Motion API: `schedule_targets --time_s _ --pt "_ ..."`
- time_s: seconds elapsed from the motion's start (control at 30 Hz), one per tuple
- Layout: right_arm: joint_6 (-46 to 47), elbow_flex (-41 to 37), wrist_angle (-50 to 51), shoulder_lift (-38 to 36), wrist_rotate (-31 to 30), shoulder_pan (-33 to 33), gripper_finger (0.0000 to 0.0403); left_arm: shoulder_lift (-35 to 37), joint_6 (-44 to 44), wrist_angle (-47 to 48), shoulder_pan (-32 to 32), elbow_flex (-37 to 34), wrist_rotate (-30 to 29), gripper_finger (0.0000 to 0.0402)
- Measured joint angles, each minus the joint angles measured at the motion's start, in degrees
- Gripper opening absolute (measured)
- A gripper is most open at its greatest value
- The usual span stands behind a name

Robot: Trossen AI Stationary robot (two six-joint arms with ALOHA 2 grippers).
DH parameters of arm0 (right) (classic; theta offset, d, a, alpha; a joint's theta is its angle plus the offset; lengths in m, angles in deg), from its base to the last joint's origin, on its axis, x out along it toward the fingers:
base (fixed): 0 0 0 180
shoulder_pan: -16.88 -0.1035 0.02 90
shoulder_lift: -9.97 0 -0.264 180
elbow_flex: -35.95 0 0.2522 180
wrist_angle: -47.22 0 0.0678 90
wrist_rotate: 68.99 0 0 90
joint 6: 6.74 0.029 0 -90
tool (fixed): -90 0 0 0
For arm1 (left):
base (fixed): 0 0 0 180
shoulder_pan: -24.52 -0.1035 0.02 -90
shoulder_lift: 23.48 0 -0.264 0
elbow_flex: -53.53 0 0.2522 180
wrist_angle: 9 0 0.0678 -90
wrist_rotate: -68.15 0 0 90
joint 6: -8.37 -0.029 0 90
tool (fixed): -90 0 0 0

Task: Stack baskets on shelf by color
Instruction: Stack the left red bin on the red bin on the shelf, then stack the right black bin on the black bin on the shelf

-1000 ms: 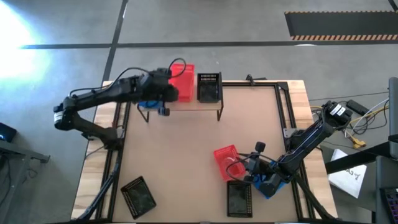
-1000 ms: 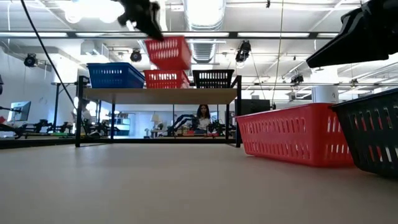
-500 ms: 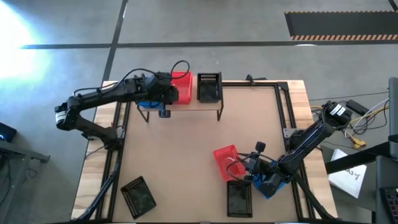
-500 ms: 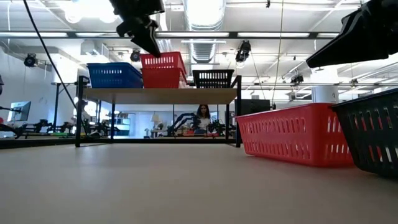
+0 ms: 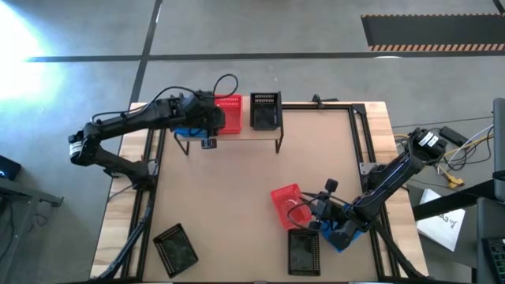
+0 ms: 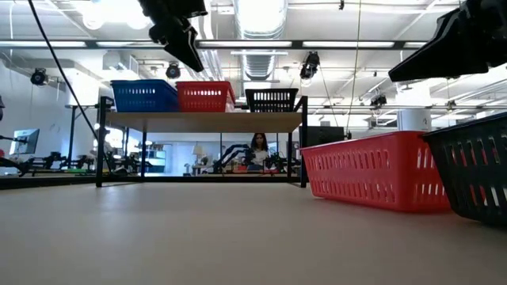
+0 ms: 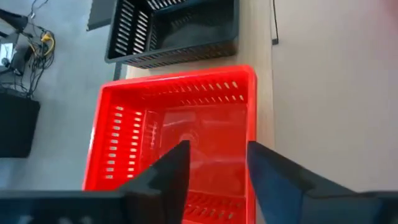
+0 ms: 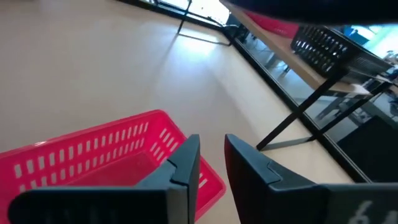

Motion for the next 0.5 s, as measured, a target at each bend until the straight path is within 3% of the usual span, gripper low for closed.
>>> schedule_targets --time_s 0.13,0.27,0.5 --pt "0.0 0.0 0.2 -0.3 0.9 0.0 0.0067 1.2 6.0 -0.1 0.7 2.4 -0.3 0.0179" --pt "-3.5 0.0 0.6 -3.6 7.3 0.6 0.0063 3.2 10.2 -0.5 3.4 4.4 -0.5 0.0186" --pt "-9.0 0.0 0.8 -13.2 18.8 2.9 0.0082 6.3 13.5 -9.4 15.9 1.7 -0.5 0.0187"
